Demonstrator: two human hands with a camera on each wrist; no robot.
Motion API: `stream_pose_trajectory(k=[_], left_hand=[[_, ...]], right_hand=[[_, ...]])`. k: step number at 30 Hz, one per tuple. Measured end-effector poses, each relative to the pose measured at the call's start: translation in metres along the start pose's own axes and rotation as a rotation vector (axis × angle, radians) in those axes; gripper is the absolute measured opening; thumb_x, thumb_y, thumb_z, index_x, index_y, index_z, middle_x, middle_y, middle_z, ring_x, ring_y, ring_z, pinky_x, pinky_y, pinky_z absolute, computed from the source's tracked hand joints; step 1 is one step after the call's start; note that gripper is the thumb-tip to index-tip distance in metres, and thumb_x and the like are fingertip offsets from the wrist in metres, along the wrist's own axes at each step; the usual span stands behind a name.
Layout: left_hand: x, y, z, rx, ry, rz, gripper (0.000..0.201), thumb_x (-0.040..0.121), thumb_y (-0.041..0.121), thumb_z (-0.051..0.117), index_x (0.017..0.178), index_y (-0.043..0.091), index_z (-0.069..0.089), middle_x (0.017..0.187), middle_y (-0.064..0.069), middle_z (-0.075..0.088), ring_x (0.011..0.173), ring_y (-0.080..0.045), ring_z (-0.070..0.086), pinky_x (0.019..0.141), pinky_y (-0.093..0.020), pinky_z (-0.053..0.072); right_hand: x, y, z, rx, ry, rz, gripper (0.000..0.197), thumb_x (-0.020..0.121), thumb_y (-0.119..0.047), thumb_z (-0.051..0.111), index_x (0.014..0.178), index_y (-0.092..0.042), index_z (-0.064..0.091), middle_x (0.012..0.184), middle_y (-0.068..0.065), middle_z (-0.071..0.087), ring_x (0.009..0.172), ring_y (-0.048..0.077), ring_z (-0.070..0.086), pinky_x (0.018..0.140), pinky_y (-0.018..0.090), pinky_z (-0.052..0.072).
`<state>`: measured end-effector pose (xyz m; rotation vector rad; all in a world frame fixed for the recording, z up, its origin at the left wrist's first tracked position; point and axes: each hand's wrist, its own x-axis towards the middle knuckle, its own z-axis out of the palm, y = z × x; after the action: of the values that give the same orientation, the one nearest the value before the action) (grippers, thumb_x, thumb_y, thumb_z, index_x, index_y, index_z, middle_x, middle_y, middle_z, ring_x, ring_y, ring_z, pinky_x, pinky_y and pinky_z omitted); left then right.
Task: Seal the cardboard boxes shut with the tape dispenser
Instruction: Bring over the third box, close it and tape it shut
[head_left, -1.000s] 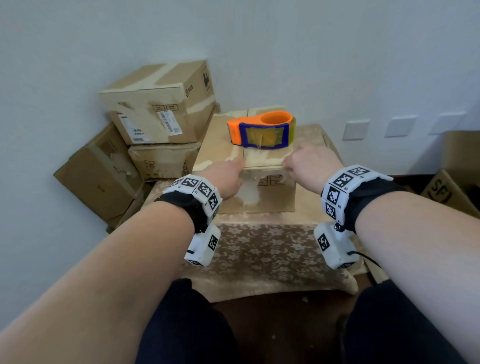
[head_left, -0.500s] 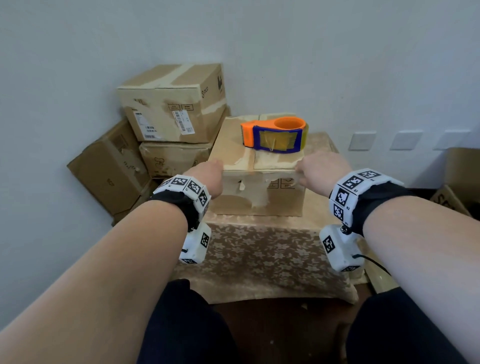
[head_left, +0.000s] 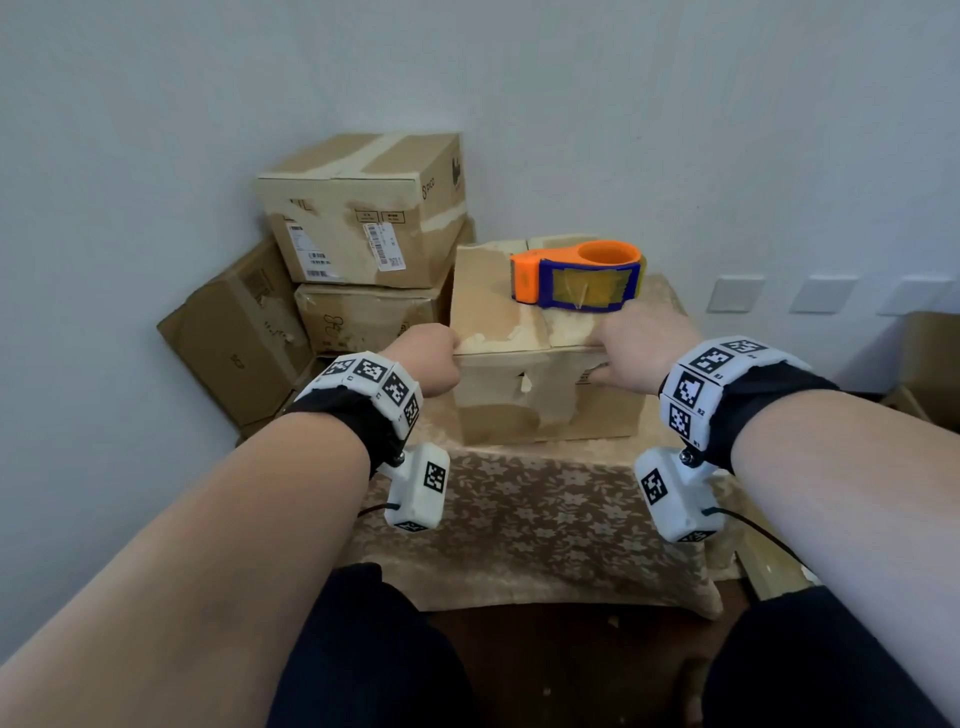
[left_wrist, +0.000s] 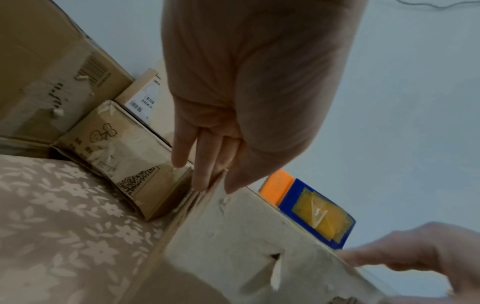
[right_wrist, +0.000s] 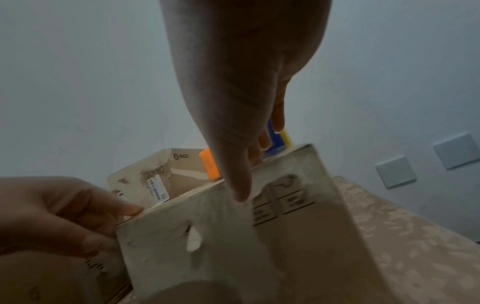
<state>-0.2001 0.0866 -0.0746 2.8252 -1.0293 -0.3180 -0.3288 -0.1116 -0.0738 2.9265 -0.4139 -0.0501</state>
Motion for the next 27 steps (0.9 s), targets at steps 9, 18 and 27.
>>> stream_pose_trajectory(k=[9,18,27], left_hand=[[-0.013,0.005,0.005,-0.225,-0.115,0.180,0.069,0.084,0.002,0.065,0.146,0.017,0.037,0.119,-0.004,0.063,0.113,-0.015,0.058,0.099,-0.025,0.045],[-0.002,0.008,0.009,0.070,0.033,0.321,0.052,0.081,0.023,0.073,0.130,0.018,0.056,0.093,-0.003,0.069,0.091,-0.020,0.063,0.088,-0.037,0.048],[0.012,0.006,0.022,0.089,0.147,0.326,0.033,0.077,0.033,0.074,0.103,0.016,0.065,0.070,0.007,0.059,0.075,-0.015,0.057,0.072,-0.029,0.045]], right_hand=[[0.003,-0.047,-0.009,0.045,0.049,-0.193,0.039,0.087,-0.038,0.060,0.125,-0.028,0.056,0.107,0.004,0.063,0.099,0.025,0.058,0.069,0.032,0.044],[0.008,-0.067,-0.004,-0.077,0.188,-0.283,0.040,0.097,-0.045,0.042,0.102,-0.012,0.064,0.092,0.007,0.065,0.085,0.026,0.062,0.063,0.032,0.039],[0.013,-0.064,-0.008,-0.066,0.188,-0.292,0.049,0.100,-0.048,0.035,0.096,-0.011,0.066,0.083,0.007,0.058,0.075,0.025,0.050,0.062,0.033,0.034]])
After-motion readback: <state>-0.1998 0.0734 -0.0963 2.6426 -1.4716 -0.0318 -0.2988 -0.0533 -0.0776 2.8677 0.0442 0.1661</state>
